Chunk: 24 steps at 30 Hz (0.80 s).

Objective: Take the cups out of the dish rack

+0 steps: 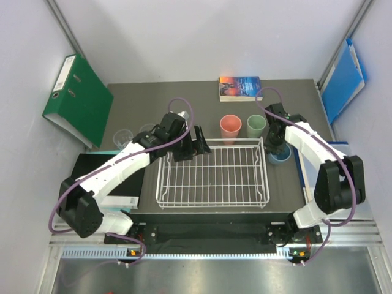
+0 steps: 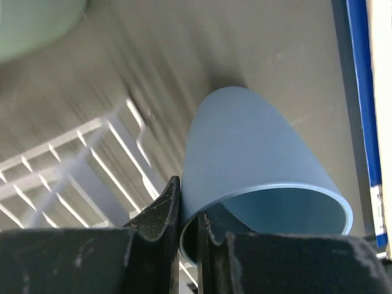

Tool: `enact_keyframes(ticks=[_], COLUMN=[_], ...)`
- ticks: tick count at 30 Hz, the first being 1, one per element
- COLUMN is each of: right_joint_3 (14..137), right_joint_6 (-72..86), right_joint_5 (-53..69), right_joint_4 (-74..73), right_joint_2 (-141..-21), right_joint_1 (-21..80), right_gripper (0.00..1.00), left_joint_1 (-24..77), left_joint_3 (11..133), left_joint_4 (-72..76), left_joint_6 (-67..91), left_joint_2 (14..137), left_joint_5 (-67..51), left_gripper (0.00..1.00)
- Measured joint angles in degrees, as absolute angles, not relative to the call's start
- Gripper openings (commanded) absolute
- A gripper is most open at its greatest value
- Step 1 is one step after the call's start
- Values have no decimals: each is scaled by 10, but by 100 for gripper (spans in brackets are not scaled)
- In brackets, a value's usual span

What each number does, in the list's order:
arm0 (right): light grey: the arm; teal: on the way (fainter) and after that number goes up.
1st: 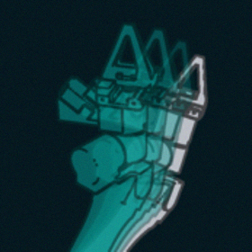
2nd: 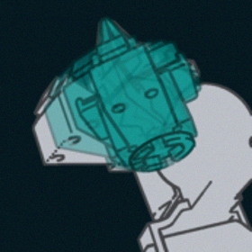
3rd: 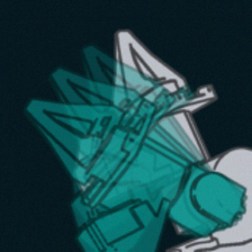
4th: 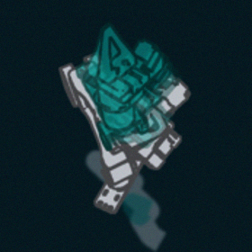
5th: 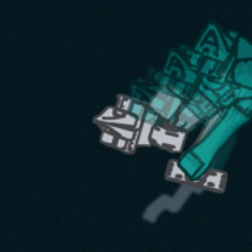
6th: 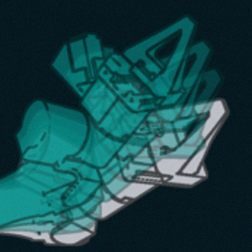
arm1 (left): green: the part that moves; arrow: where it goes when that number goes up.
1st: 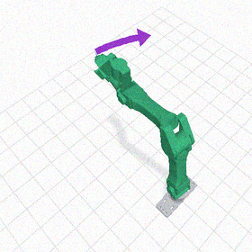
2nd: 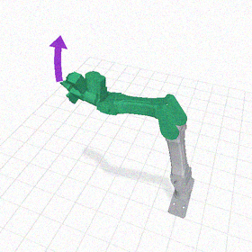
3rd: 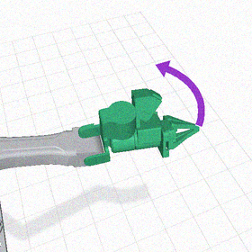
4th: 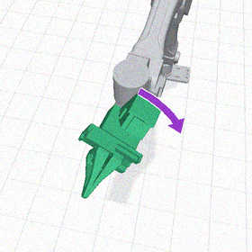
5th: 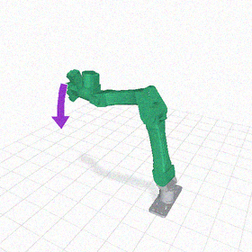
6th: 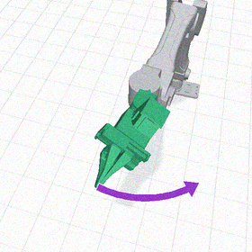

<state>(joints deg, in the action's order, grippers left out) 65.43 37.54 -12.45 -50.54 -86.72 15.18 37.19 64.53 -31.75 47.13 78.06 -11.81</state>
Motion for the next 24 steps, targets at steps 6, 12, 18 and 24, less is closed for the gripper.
enact_keyframes(ticks=[6,12,18,24], right_joint_3=[713,751,752,752], right_joint_6=[372,366,363,360], right_joint_5=[-136,-132,-125,-122], right_joint_4=[-506,-506,-504,-506], right_joint_2=[-931,-973,-976,-976], right_joint_1=[147,138,136,136], right_gripper=[0,0,13,21], left_joint_1=[372,372,372,372], left_joint_3=[653,655,655,655], left_joint_4=[-321,-331,-335,-335], left_joint_6=[464,461,459,458], left_joint_2=[783,783,783,787], left_joint_5=[-105,-92,-89,-89], left_gripper=[96,95,96,96])
